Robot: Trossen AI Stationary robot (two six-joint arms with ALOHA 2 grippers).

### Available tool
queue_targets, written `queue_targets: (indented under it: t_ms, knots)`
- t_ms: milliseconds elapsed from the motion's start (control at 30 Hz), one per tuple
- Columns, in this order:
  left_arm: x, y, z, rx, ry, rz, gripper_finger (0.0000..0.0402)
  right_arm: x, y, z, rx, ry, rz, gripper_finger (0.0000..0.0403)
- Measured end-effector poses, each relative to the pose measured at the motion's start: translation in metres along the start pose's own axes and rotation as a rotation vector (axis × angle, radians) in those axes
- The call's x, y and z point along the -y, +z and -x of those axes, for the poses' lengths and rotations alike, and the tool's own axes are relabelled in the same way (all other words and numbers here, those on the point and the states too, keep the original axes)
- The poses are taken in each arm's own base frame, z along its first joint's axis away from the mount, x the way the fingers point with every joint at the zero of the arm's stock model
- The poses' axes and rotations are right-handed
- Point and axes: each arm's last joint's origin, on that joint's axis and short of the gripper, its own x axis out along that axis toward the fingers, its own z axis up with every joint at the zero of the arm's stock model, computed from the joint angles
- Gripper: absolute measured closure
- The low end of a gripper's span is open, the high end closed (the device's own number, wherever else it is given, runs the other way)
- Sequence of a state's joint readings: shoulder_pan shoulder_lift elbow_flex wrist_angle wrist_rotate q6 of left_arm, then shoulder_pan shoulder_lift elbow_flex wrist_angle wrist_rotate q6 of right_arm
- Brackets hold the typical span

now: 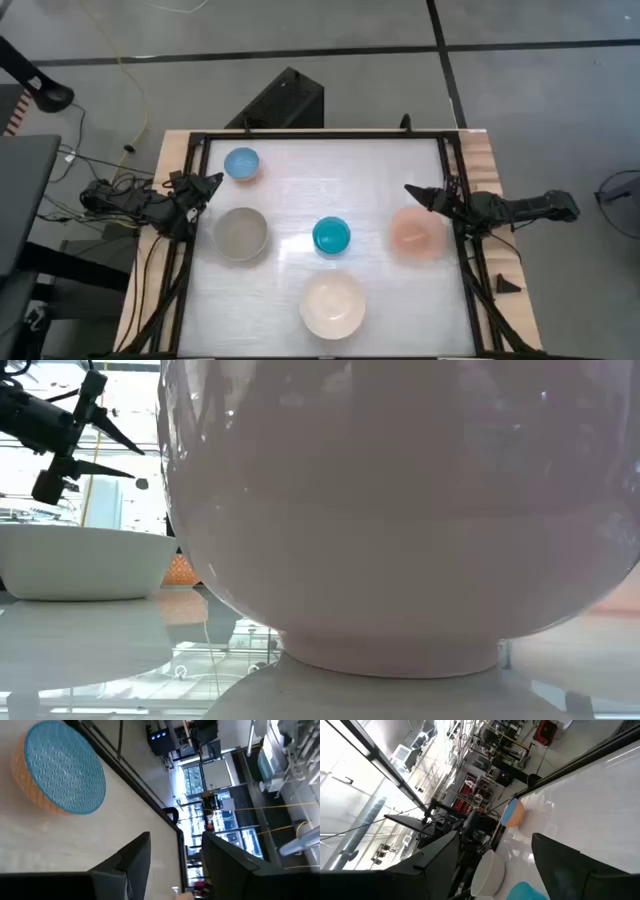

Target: Nest bowls inside each other

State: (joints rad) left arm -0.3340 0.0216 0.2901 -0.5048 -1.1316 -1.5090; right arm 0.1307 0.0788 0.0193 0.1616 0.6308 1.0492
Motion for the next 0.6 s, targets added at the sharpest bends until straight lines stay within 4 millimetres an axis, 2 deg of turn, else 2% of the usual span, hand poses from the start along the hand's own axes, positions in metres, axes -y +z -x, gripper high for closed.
queue_targets:
  t_ms: [167,367,467,600]
  knots:
    - [0.000,0.000,0.000,0.003,0.001,-0.084,0.0235,0.001,0.002,-0.001,0.022,-0.009,-0.013,0.0117]
    - [0.001,0.001,0.000,0.036,-0.001,-0.018,0.0235,-0.002,0.007,-0.002,0.068,0.024,-0.094,0.0117]
    - [0.008,0.002,0.000,0.040,-0.037,0.006,0.0235,-0.013,0.013,-0.001,0.103,0.131,-0.108,0.0117]
    - [0.031,0.007,0.003,0.029,-0.173,-0.029,0.0235,-0.036,0.030,0.008,0.207,0.396,-0.088,0.0117]
